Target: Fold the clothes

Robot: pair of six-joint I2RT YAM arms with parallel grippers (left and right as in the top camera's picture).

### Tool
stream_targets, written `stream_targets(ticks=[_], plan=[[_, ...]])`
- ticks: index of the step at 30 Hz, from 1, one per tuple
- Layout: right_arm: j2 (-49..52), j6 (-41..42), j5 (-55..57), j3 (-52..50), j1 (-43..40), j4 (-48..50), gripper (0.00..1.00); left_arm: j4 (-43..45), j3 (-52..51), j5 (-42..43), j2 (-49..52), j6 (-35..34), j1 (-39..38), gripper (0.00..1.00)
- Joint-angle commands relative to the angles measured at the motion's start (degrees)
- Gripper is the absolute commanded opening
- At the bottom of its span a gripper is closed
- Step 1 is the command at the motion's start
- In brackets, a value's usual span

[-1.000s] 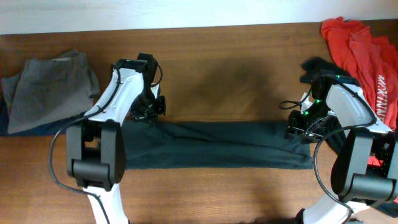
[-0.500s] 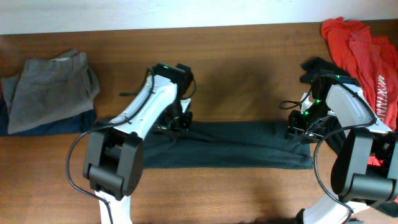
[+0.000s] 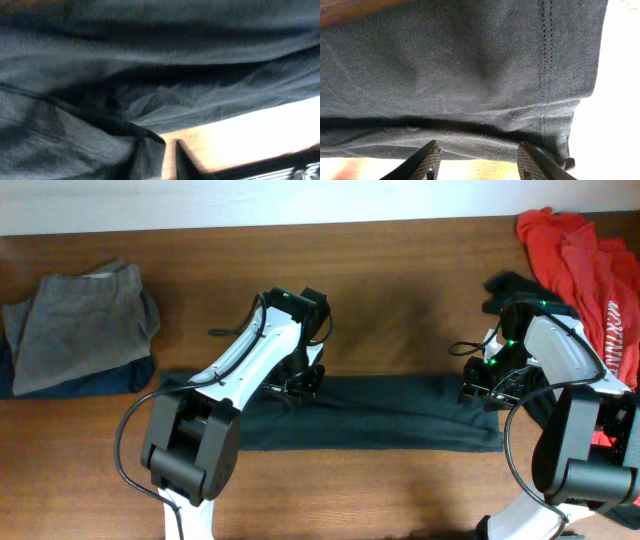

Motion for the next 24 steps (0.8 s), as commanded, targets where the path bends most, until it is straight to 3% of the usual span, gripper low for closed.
stream_targets(ticks=[1, 10, 16, 24], plan=[[-1.0, 0.0, -0.5, 0.4, 0.3, -0.1, 0.54, 1.9, 0.6, 0.7, -1.4, 0.5, -0.1, 0.4], [-1.0, -0.1, -0.5, 0.4, 0.3, -0.1, 0.54, 1.5, 0.6, -1.4, -1.4, 0.5, 0.0, 0.43], [-1.0, -0.1, 0.3, 0.5, -1.3, -0.9, 0.54, 0.7, 0.6, -2.8, -2.7, 0.5, 2.2, 0.39], [-1.0, -11.2, -8.6, 0.4, -11.1, -4.2, 0.55, 0.6, 0.6, -10.2, -12.8, 0.5, 8.8, 0.42]])
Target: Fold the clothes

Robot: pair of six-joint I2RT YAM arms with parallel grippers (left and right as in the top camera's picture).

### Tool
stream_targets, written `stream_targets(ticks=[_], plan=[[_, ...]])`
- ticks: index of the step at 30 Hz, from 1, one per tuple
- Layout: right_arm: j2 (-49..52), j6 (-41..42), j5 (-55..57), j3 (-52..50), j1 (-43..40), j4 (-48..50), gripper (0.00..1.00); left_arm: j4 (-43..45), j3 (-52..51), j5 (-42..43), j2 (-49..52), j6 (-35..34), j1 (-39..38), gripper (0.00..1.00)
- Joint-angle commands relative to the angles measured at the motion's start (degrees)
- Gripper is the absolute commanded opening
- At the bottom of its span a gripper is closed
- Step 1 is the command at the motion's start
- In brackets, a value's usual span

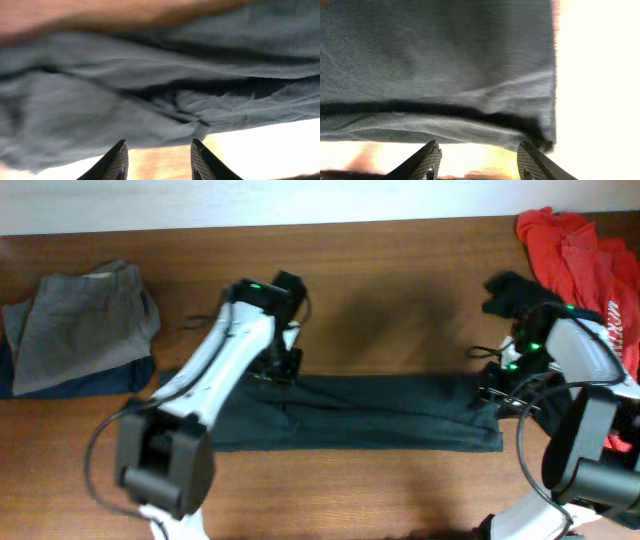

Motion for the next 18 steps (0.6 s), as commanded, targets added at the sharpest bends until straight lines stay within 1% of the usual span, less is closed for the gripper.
stream_targets(ticks=[1, 5, 11, 15, 18], plan=[[-1.0, -7.8, -5.6, 0.4, -4.7, -0.4, 0.57, -0.3, 0.6, -3.6, -6.7, 0.5, 4.5, 0.42], [-1.0, -9.4, -5.6, -1.0, -8.3, 1.2, 0.58, -0.9, 0.6, -3.5, -7.6, 0.5, 9.8, 0.44], [-1.0, -10.8, -5.6, -8.9, -9.6, 10.4, 0.59, -0.7, 0.1, -1.4, -7.6, 0.5, 15.7, 0.44], [-1.0, -10.8, -6.3, -13.1, -9.6, 16.3, 0.59, -0.6, 0.1, -1.4, -7.6, 0.5, 16.3, 0.44], [-1.0, -10.8, -10.4, -15.3, -9.6, 18.2, 0.62, -0.6, 0.1, -1.4, -7.6, 0.5, 16.3, 0.44]])
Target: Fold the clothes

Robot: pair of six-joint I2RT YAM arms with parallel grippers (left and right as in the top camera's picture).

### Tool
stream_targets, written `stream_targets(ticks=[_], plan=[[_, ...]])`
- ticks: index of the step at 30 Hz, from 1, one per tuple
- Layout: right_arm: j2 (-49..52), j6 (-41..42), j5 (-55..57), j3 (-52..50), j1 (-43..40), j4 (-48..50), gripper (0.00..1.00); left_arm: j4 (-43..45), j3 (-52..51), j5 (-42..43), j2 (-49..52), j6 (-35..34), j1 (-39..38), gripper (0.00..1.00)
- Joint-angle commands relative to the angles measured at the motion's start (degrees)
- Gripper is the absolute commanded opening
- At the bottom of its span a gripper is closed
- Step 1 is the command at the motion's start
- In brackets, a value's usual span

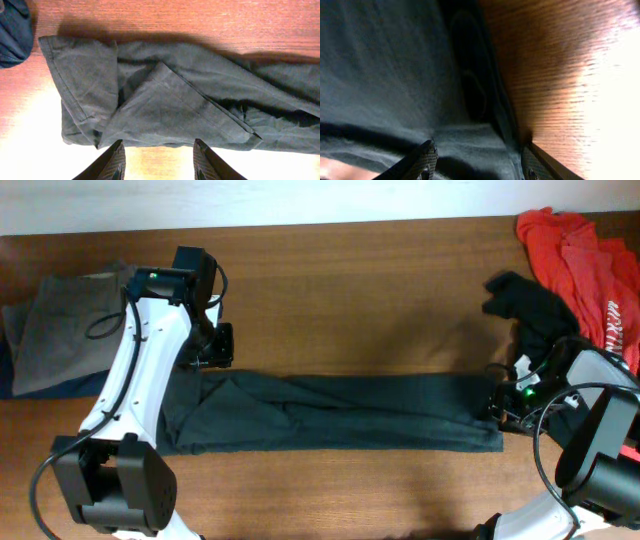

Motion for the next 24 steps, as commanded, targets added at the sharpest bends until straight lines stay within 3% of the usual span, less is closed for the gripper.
stream_targets(ticks=[1, 10, 13, 15, 17, 18, 24], plan=[[-0.6, -1.2, -5.9, -3.2, 0.0, 2.4, 0.62, 0.0, 0.0, 0.8, -0.2, 0.5, 0.1, 0.44], [-0.6, -1.2, -8.2, -6.8, 5.0, 8.4, 0.61, 0.2, 0.0, 0.8, -0.2, 0.5, 0.1, 0.44], [-0.6, -1.2, -8.2, -6.8, 6.6, 9.3, 0.45, 0.1, 0.0, 0.8, -0.2, 0.5, 0.1, 0.44], [-0.6, -1.2, -8.0, -6.8, 6.8, 9.5, 0.3, 0.2, 0.0, 0.8, -0.2, 0.5, 0.1, 0.44], [-0.6, -1.2, -8.0, -6.6, 6.6, 9.5, 0.09, 0.2, 0.0, 0.8, -0.2, 0.5, 0.1, 0.44], [-0.6, -0.8, -8.0, -6.4, 6.5, 9.5, 0.04, 0.1, 0.0, 0.8, -0.2, 0.5, 0.1, 0.44], [-0.6, 4.0, -3.0, -0.1, 4.8, 5.4, 0.04, 0.1, 0.0, 0.5, -0.2, 0.5, 0.1, 0.44]])
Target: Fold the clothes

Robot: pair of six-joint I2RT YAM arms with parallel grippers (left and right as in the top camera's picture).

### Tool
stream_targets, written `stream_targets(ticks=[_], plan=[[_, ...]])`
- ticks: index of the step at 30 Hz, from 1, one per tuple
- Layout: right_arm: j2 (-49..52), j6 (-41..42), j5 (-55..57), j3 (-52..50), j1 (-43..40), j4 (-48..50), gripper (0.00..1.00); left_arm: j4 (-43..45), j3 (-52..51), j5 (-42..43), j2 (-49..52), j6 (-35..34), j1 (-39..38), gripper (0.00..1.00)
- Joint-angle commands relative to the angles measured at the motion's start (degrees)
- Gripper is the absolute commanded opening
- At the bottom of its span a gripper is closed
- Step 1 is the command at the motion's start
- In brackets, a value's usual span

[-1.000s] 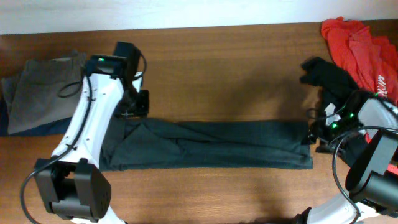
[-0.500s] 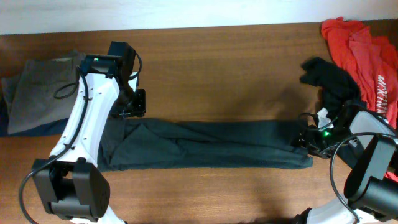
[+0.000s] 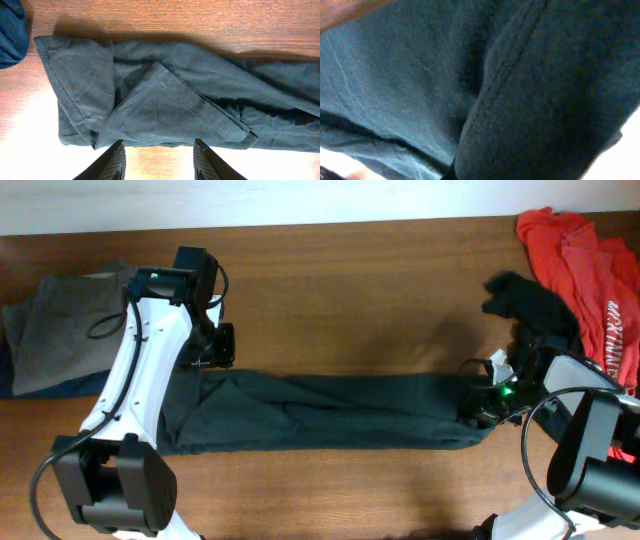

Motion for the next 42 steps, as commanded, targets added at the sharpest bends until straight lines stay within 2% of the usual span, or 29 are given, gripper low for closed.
stream_targets(ticks=[1, 6, 12, 16, 27, 38, 41, 42], plan=[[0.9, 4.3, 7.1, 6.0, -1.0, -3.7, 0.04, 0.1, 0.0, -0.3, -0.2, 0.5, 0.2, 0.44], [0.9, 8.0, 18.2, 18.3, -1.6, -14.7, 0.04, 0.1, 0.0, -0.6, -0.2, 0.7, 1.7, 0.44], [0.9, 9.5, 18.4, 29.5, 1.0, -24.1, 0.04, 0.2, 0.0, -0.4, -0.2, 0.7, 5.5, 0.44], [0.9, 11.5, 18.4, 32.9, 7.5, -28.2, 0.04, 0.2, 0.0, -0.4, -0.2, 0.7, 7.1, 0.44], [3.6, 22.7, 23.9, 32.5, 35.2, -25.3, 0.04, 0.1, 0.0, -0.3, -0.2, 0.7, 7.4, 0.44], [13.1, 26.0, 24.0, 32.5, 48.7, -20.4, 0.05, 0.1, 0.0, 0.3, -0.2, 0.7, 7.4, 0.44], [13.6, 26.0, 24.0, 32.5, 50.8, -19.9, 0.21, 0.1, 0.0, 0.3, -0.2, 0.7, 7.4, 0.44], [13.6, 26.0, 24.0, 32.5, 51.3, -19.7, 0.33, 0.1, 0.0, 0.3, -0.2, 0.7, 7.4, 0.44]])
